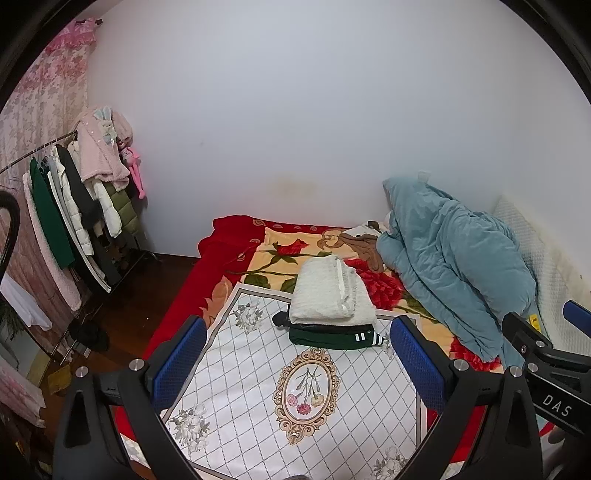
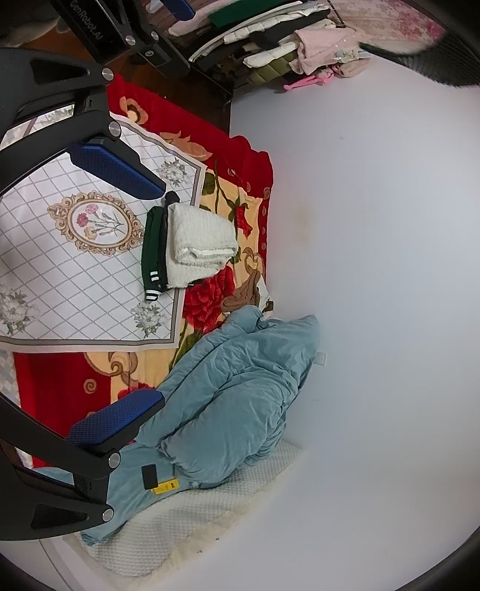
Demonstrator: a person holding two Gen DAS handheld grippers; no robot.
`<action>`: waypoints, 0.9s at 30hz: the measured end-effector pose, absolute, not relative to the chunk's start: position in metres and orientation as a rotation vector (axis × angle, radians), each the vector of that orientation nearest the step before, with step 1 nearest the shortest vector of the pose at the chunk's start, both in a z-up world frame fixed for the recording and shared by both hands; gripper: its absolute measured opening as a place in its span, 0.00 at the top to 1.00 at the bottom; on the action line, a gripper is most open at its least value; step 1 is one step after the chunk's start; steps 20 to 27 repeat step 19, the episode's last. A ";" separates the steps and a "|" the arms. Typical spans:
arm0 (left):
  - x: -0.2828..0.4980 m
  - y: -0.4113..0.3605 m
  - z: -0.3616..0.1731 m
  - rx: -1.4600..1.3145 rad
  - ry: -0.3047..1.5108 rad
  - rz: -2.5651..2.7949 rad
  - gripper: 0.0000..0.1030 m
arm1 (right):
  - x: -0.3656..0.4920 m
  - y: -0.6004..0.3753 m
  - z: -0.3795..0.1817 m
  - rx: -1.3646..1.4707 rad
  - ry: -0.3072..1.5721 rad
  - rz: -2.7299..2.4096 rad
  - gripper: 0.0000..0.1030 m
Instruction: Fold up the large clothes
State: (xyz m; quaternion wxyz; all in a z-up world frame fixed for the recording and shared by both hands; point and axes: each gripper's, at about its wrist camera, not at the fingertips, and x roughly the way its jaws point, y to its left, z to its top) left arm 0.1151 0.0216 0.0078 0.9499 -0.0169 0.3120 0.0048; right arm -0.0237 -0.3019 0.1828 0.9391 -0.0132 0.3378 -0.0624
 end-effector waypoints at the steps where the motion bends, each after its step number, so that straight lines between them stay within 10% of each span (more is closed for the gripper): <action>1: 0.115 0.021 0.008 -0.032 0.635 0.010 0.02 | -0.023 -0.302 0.183 -0.025 0.690 -0.126 0.00; 27: 0.114 0.025 0.007 -0.033 0.636 0.011 0.02 | -0.021 -0.304 0.180 -0.029 0.691 -0.115 0.00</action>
